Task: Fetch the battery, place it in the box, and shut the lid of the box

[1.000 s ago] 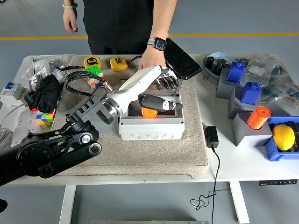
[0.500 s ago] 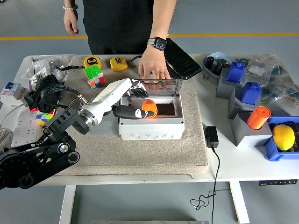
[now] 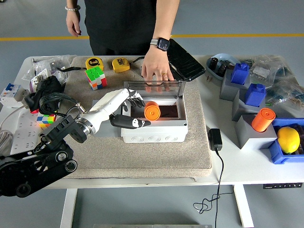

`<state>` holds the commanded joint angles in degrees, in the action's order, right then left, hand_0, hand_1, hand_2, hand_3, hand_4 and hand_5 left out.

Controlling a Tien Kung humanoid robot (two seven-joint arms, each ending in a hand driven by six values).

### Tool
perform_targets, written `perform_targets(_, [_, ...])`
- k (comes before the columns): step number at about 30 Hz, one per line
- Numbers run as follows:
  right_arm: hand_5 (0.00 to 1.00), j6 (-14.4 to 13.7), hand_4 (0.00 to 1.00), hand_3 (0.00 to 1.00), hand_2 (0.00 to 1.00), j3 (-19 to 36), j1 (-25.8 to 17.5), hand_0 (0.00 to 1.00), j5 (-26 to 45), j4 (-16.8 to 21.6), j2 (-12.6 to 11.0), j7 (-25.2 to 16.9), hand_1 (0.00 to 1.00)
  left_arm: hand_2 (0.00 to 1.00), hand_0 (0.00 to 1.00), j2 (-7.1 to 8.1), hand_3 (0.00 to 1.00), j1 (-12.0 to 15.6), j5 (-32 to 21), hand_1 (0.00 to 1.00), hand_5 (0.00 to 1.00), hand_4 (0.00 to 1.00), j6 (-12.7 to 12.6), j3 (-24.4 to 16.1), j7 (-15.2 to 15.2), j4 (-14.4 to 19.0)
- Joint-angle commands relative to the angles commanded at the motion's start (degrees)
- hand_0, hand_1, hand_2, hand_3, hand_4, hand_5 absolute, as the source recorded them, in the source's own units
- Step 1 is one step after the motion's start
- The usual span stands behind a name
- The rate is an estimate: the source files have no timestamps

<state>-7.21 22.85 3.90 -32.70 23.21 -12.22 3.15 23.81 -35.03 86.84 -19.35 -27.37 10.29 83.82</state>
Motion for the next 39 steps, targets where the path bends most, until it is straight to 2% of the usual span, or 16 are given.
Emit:
perform_targets(7, [0.447, -0.1, 0.935, 0.568, 0.664, 0.2, -0.1, 0.616, -0.2, 0.3, 0.0, -0.1, 0.654, 0.578, 0.36, -3.36, 0.546, -2.3, -0.5, 0.571, 0.395, 0.964, 0.4, 2.8, 0.4, -0.9])
perform_targets(11, [0.447, -0.1, 0.934, 0.566, 0.664, 0.1, 0.0, 0.616, -0.2, 0.3, -0.1, -0.1, 0.653, 0.579, 0.36, -5.84, 0.547, -4.4, -1.9, 0.567, 0.397, 0.964, 0.3, 4.2, 0.1, -1.7])
perform_targets(18, [0.447, -0.1, 0.934, 0.566, 0.664, -0.5, 0.2, 0.616, 0.1, 0.2, 0.0, -0.1, 0.653, 0.581, 0.361, -12.42, 0.554, -8.3, -5.4, 0.576, 0.4, 0.965, 0.0, 6.8, -1.1, -5.7])
perform_targets(21, [0.447, -0.1, 0.934, 0.566, 0.664, -0.7, 0.4, 0.616, 0.1, 0.4, 0.0, -0.1, 0.653, 0.581, 0.361, -13.76, 0.554, -9.1, -6.2, 0.576, 0.4, 0.965, 0.0, 7.0, -1.2, -6.2])
perform_targets(23, [0.447, -0.1, 0.934, 0.566, 0.664, -0.6, 0.4, 0.616, 0.0, 0.5, 0.0, -0.1, 0.653, 0.584, 0.363, -13.81, 0.557, -9.2, -6.1, 0.582, 0.403, 0.965, -0.1, 6.6, -1.3, -5.8])
perform_targets(31, [0.447, -0.1, 0.934, 0.567, 0.664, -0.6, 0.1, 0.615, 0.1, 0.2, 0.0, -0.1, 0.652, 0.593, 0.386, -11.9, 0.568, -8.8, -5.1, 0.612, 0.41, 0.964, -3.7, 0.9, -3.4, -3.5])
perform_targets(34, [0.447, -0.1, 0.934, 0.566, 0.664, -0.5, 0.1, 0.616, 0.0, 0.3, 0.0, -0.1, 0.652, 0.593, 0.404, -11.14, 0.568, -8.7, -4.7, 0.618, 0.412, 0.962, -3.2, -0.3, -2.6, -3.9])
perform_targets(39, [0.447, -0.1, 0.934, 0.566, 0.664, -0.2, 0.2, 0.616, -0.2, 0.5, -0.1, -0.1, 0.652, 0.593, 0.404, -9.96, 0.568, -7.8, -4.5, 0.618, 0.412, 0.962, -2.2, 0.8, -1.9, -4.7])
